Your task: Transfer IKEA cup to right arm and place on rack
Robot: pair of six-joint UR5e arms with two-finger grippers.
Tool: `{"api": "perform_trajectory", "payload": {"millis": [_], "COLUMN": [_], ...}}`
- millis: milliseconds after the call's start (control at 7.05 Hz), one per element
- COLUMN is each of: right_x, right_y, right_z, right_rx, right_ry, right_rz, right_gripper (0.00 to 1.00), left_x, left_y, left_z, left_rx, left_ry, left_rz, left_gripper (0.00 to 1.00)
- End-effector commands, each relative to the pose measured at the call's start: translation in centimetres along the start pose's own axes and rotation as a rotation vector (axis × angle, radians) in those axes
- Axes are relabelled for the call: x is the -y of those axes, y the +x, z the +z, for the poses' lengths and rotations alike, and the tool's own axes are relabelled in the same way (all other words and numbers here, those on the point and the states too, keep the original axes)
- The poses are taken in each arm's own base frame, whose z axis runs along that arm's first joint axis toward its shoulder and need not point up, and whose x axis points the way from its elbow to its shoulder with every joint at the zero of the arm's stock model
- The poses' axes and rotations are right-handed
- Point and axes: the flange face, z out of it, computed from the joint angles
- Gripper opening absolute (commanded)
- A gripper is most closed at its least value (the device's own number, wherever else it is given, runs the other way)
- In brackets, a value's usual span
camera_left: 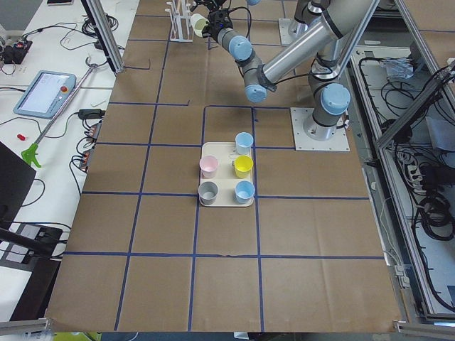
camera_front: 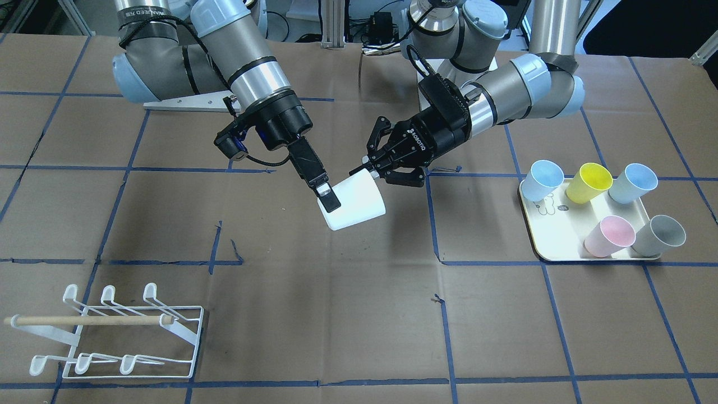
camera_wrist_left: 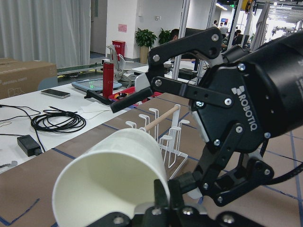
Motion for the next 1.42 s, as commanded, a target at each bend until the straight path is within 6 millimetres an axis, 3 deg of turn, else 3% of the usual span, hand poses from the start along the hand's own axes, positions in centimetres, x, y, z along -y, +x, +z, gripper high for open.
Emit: {"api": "perform_trajectory", "payload": {"millis": [0,710,1277], "right_x": [-0.49,-0.80,-0.68], "right_y": [0.23,0.19,0.47], "right_z": [0.41,0.54,1.00], "right_rx": [-0.007,-0.007,-0.016], "right_ry": [-0.008,-0.013,-0.017], "right_rz": [-0.004,-0.007,-0.004], "right_gripper": [1.00,0.99,0.81], "left_x": [0.07,0.18,0.19], "left_y": [-0.01,0.05,0.05], "left_z": [-0.08,-0.13,-0.06], "left_rx": [0.003,0.003,0.002], "left_ry": [0.000,0.002,0.001], "left_rz": [0.001,0.004,0.005], "left_gripper": [0.02,0.03,0.04]}}
